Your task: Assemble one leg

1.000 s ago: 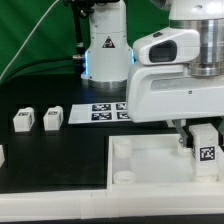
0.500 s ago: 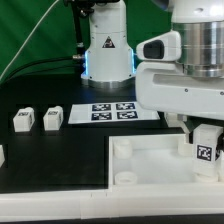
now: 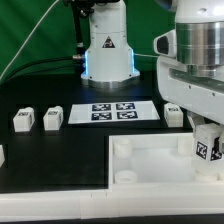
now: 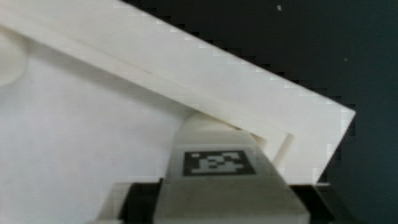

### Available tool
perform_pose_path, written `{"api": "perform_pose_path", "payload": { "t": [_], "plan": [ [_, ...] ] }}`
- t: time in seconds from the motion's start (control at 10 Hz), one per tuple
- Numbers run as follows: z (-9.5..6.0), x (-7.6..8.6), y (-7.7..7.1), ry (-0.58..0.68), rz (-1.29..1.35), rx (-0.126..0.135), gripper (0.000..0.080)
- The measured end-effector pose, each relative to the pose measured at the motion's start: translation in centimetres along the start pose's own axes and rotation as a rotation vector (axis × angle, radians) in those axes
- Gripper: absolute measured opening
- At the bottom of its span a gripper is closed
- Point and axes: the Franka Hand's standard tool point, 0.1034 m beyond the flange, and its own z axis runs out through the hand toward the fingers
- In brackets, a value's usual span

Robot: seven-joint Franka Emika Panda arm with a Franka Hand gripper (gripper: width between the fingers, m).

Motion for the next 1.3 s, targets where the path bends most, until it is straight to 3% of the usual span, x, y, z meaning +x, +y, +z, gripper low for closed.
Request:
{"api": "perform_pose_path", "payload": {
  "t": [0.2, 0.3, 0.4, 0.5, 1.3],
  "plan": [
    [0.0, 0.0, 0.0, -0.001, -0.012, 0.000, 0.0321],
    [0.0, 0.0, 0.0, -0.001, -0.053, 0.000, 0.0502],
    [0.0, 0.0, 0.0, -0.001, -0.052, 0.000, 0.0502],
    [0.0, 0.1, 0.0, 0.001, -0.122, 0.000, 0.0617],
    [0.0, 1.2, 0.2, 0.023, -1.091, -0.030, 0.0649]
  ]
}}
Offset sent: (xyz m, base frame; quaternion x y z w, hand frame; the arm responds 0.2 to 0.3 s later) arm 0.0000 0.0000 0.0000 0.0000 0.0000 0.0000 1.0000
